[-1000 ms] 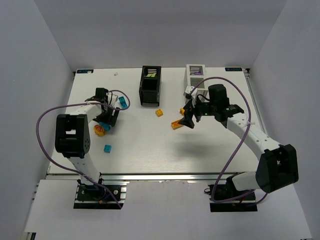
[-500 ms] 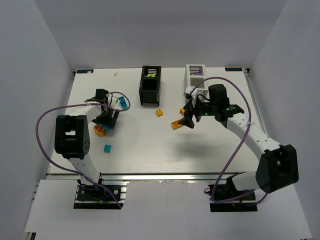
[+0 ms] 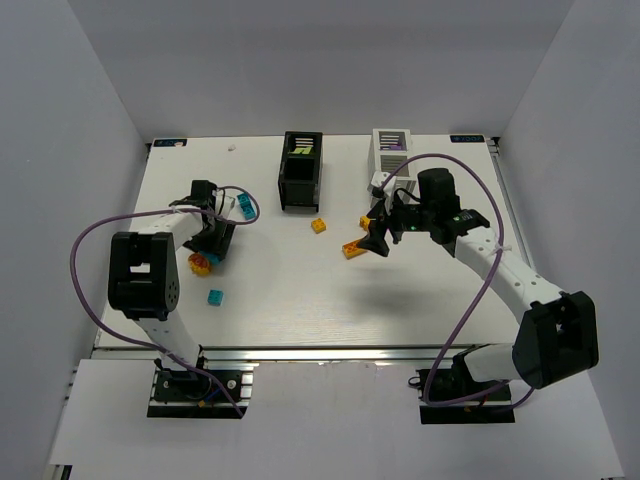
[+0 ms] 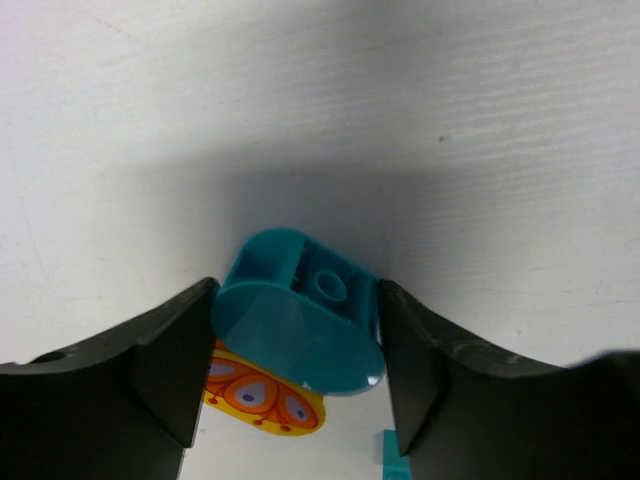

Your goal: Sort the legos into containers by color

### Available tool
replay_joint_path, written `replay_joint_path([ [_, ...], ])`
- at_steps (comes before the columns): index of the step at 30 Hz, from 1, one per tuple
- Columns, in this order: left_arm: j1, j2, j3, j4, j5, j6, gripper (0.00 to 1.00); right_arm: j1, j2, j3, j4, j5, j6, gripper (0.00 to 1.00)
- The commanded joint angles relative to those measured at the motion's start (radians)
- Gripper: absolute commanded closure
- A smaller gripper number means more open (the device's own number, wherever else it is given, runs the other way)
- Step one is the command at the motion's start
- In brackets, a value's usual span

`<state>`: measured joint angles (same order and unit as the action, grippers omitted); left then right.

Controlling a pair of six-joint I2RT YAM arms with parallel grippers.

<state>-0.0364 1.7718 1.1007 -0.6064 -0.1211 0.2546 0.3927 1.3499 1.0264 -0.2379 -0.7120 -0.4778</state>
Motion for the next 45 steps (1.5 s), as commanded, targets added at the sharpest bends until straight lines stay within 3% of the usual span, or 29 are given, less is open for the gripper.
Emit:
replay_joint_path([
  [1,0.004,-0.002,-0.001,-0.021,-0.017,-0.015,0.30,-0.005,-0.044,0.011,0.000,-0.001,0.010,0.11],
  [4,0.004,-0.003,0.004,-0.012,-0.025,-0.038,0.39,-0.005,-0.047,0.008,-0.001,-0.003,0.010,0.11],
  [5,0.006,-0.003,0.014,-0.012,-0.023,-0.057,0.46,-0.006,-0.051,0.005,-0.001,-0.003,0.010,0.11],
  [11,0.006,-0.040,0.091,-0.009,0.044,-0.143,0.69,-0.006,-0.048,0.009,-0.044,-0.030,-0.005,0.13],
  [19,0.006,-0.095,0.139,-0.039,0.170,-0.242,0.81,-0.006,-0.061,-0.014,-0.037,-0.041,0.016,0.14],
  [24,0.007,-0.205,0.074,0.093,0.393,-0.428,0.84,0.000,-0.040,-0.012,-0.043,-0.081,0.086,0.18],
  [27,0.007,-0.291,-0.030,0.293,0.564,-0.644,0.86,0.024,0.014,0.003,-0.023,-0.113,0.261,0.23],
  [28,0.007,-0.313,-0.097,0.356,0.598,-0.785,0.89,0.044,0.023,0.004,-0.008,-0.124,0.360,0.23],
  [30,0.004,-0.363,-0.178,0.568,0.655,-0.933,0.92,0.083,0.034,0.001,0.043,-0.072,0.474,0.22],
  [31,0.001,-0.411,-0.214,0.629,0.650,-1.062,0.92,0.130,0.046,0.004,0.070,0.012,0.523,0.22],
  [33,-0.010,-0.451,-0.286,0.741,0.623,-1.156,0.92,0.191,0.077,0.044,0.075,0.235,0.626,0.18],
  [36,-0.037,-0.512,-0.320,0.789,0.577,-1.285,0.92,0.276,0.138,0.132,0.054,0.351,0.686,0.11],
  [45,-0.157,-0.577,-0.358,0.818,0.405,-1.508,0.93,0.429,0.228,0.216,0.227,0.523,0.708,0.11],
])
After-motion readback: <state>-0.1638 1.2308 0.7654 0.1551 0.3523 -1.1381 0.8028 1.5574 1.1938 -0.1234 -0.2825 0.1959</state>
